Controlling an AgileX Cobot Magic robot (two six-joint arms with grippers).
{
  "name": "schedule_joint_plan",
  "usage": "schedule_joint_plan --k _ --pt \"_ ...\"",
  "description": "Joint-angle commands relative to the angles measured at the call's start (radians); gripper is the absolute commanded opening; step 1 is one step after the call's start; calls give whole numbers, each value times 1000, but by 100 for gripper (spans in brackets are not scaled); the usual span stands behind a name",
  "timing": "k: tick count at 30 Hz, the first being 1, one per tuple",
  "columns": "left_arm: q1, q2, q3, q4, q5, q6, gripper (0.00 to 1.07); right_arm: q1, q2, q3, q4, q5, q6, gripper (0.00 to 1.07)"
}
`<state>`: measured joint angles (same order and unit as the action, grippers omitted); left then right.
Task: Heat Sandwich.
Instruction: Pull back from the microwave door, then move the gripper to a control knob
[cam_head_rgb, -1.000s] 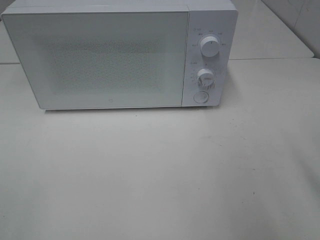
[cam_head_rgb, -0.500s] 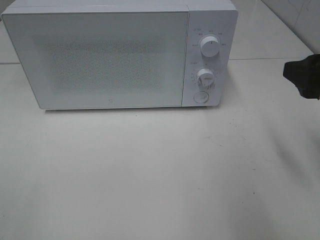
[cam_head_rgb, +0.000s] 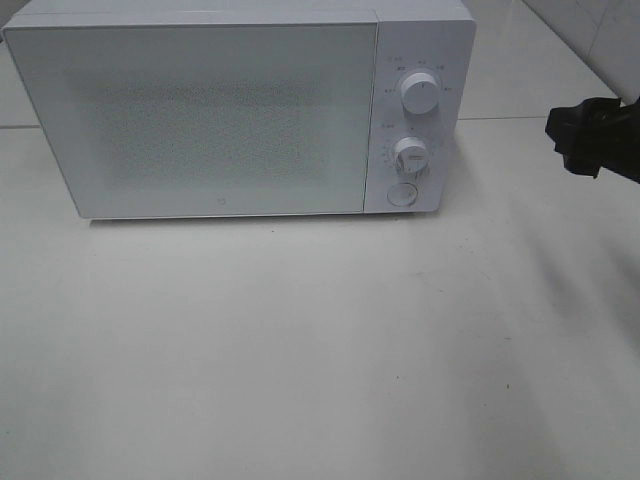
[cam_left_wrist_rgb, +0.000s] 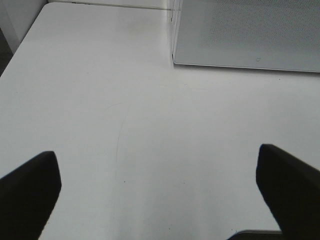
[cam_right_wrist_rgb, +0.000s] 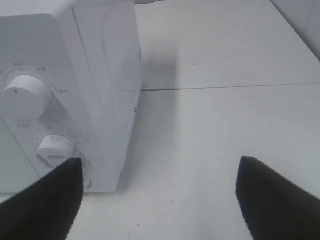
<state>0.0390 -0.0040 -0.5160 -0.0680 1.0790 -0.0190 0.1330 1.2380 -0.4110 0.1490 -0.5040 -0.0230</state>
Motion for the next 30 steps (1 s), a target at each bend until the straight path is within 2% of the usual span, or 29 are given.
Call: schedule_joint_plan --k 1,3,6,7,9,12,14,17,30 --pt "-2 -23 1 -2 -6 -1 100 22 24 4 70 -69 -41 76" --pt "-2 -23 1 -2 -6 -1 100 35 36 10 82 -102 -49 76" --pt "-2 -23 1 -2 -6 -1 100 121 93 33 150 -204 -116 76" --pt "-2 -23 1 -2 -6 -1 100 166 119 34 207 -245 -156 76" --pt "-2 -23 1 -2 -6 -1 100 186 134 34 230 -269 -177 76" --pt "-2 -23 1 -2 -6 -1 100 278 180 34 319 -369 -221 76" --pt "-2 -23 1 -2 -6 -1 100 296 191 34 333 -389 -221 76" --pt "-2 -23 1 -2 -6 -1 100 373 248 33 403 -489 -221 76" --pt "-2 -23 1 -2 -6 -1 100 561 421 24 575 -693 -221 76"
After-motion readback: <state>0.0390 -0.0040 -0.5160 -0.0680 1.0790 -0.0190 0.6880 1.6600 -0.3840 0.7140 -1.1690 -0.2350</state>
